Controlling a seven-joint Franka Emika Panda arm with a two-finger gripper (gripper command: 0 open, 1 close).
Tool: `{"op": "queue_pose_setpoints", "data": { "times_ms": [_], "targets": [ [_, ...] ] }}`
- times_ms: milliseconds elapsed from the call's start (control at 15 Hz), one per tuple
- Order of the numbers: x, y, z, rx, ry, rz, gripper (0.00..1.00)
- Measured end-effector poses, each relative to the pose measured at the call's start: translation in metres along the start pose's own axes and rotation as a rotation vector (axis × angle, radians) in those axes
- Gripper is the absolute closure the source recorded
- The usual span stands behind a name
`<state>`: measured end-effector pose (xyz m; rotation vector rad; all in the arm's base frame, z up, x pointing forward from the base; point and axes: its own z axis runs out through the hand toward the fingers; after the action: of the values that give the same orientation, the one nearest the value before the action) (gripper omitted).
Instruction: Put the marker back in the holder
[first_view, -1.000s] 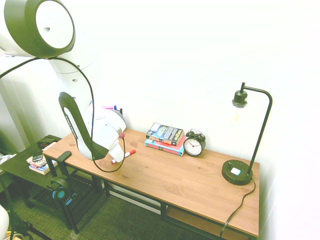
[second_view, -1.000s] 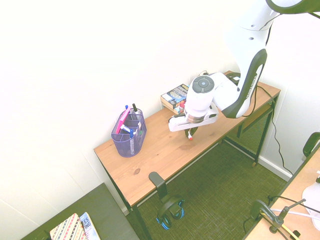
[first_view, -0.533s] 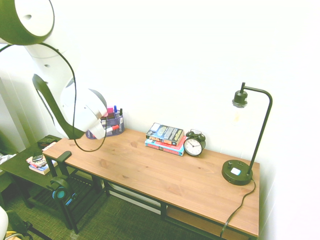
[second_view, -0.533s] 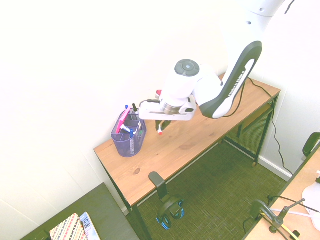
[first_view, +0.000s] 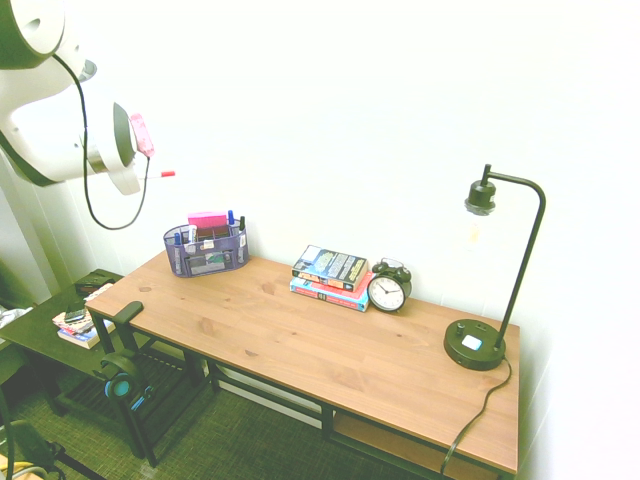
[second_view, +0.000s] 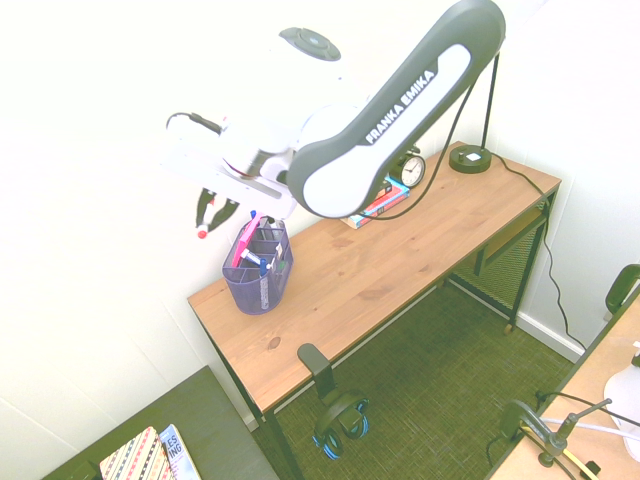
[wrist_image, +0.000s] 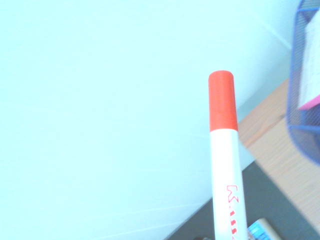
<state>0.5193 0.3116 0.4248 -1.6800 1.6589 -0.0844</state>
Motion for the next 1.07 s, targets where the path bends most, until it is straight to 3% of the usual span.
{"op": "queue_pose_setpoints", "data": {
  "times_ms": [200, 467, 600, 867, 1067],
  "targets": [
    [-0.007, 0.005, -0.008, -0.029, -0.055, 0.178, 1.0],
    [0.043, 0.044, -0.009, -0.019, -0.079, 0.396, 1.0],
    [0.065, 0.072, -0.004, -0.03, -0.119, 0.466, 1.0],
    [0.059, 0.119, 0.022, -0.069, -0.235, 0.57, 1.0],
    [0.085, 0.134, 0.049, -0.024, -0.244, 0.636, 1.0]
  ]
}}
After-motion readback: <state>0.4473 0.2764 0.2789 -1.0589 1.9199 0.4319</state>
